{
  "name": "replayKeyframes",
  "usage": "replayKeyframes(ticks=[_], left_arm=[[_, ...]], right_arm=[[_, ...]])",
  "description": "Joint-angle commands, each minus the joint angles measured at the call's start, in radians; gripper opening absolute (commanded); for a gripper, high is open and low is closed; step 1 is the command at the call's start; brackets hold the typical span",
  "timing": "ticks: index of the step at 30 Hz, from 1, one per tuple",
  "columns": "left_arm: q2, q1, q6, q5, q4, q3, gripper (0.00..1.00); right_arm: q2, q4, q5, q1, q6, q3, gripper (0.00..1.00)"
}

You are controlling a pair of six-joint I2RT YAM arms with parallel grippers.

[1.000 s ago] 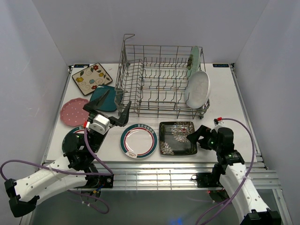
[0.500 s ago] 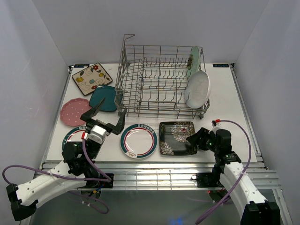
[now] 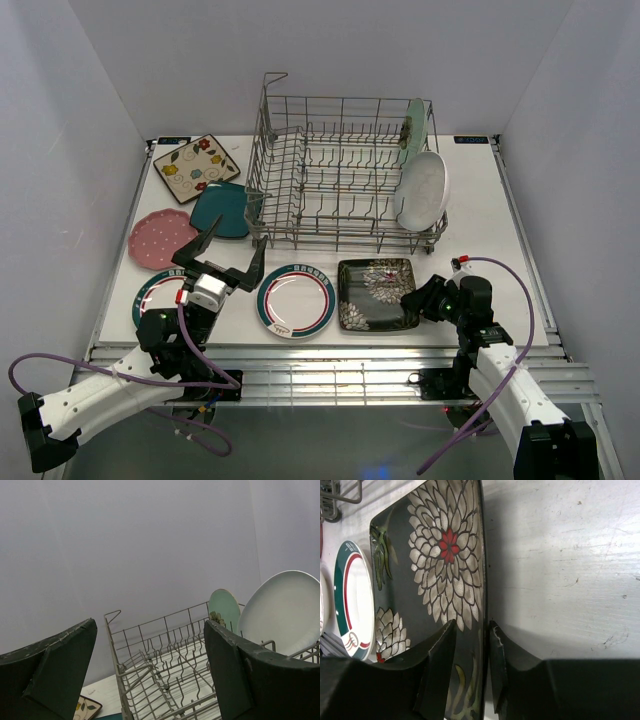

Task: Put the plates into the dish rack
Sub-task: Pick up the plate at the center of the board.

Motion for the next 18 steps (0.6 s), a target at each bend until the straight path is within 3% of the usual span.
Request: replayKeyframes(ticks=[1, 5, 11, 18], left_arm=[[-0.003, 0.003, -0.014, -0.015, 0.023, -0.014, 0.98], [-0.005, 0.003, -0.017, -0.016, 0.026, -0.022, 0.98], [0.0, 0.003, -0.023, -0.023, 0.026, -0.03, 0.98], [-0.011, 0.003, -0.02, -0.026, 0.026, -0.04, 0.98]], right_arm=[[-0.012, 0.047, -0.014, 0.001, -0.007, -0.011, 0.37], [-0.007, 0.043, -0.011, 0.003, -0.011, -0.006, 0.29], [-0.015, 0.023, -0.011, 0.003, -0.013, -0.002, 0.1], [-0.084, -0.075, -0.013, 0.001, -0.016, 0.03, 0.08]])
